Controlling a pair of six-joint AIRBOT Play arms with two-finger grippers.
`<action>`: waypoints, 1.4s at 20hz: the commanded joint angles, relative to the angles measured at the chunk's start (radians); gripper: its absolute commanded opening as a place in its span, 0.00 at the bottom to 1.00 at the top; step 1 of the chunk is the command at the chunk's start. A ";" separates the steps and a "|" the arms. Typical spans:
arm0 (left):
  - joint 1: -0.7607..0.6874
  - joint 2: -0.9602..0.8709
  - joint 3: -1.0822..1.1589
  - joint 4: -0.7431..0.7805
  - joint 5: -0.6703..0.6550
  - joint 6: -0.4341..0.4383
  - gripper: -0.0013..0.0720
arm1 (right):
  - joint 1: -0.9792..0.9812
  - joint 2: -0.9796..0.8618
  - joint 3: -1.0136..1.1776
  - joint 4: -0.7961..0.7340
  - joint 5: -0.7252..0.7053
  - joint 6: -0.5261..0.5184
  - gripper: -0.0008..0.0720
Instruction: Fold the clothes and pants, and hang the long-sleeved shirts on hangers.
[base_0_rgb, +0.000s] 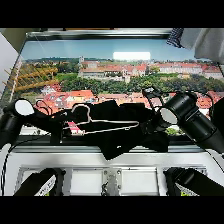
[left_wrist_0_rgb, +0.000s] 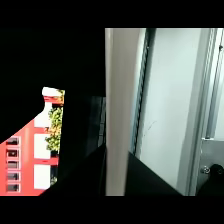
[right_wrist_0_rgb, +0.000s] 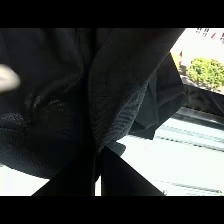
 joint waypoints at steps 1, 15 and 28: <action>-0.090 -0.073 -0.014 -0.002 0.047 0.001 0.04 | 0.001 0.000 0.000 0.000 0.000 0.000 0.04; -0.200 -0.257 -0.010 -0.187 0.182 0.012 0.04 | -0.004 0.000 0.100 -0.012 0.077 -0.117 0.04; -0.230 -0.262 0.097 -0.282 0.188 -0.014 0.04 | -0.001 -0.001 0.292 0.104 0.023 -0.113 0.04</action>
